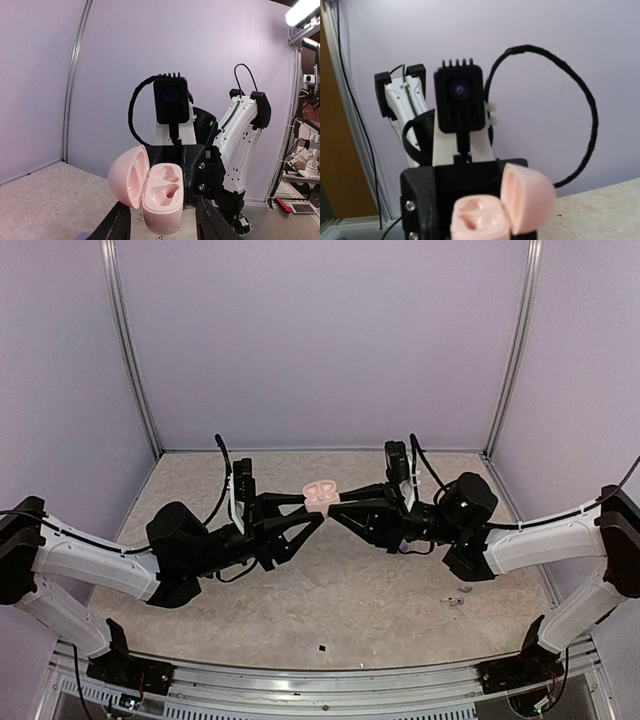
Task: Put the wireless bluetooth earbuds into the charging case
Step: Pass from the right arm to the left
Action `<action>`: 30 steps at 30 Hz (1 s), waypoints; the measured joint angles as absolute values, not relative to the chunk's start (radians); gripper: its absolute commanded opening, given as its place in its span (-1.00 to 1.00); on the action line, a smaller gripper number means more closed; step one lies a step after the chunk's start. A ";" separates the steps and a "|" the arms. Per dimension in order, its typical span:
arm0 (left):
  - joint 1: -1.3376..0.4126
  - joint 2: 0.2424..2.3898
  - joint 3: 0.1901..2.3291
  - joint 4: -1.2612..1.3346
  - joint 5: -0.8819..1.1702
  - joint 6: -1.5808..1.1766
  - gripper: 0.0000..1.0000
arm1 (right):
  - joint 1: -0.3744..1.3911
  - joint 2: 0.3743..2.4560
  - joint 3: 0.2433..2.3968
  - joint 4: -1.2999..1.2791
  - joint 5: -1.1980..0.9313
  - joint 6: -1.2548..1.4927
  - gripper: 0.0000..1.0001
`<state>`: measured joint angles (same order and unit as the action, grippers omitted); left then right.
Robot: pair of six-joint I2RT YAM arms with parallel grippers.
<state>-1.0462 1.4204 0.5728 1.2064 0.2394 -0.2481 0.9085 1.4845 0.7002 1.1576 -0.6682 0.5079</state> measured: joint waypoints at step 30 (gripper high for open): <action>-1.050 1.477 0.598 1.276 0.255 -0.289 -0.66 | 0.910 1.512 0.712 1.225 -0.675 0.521 -0.69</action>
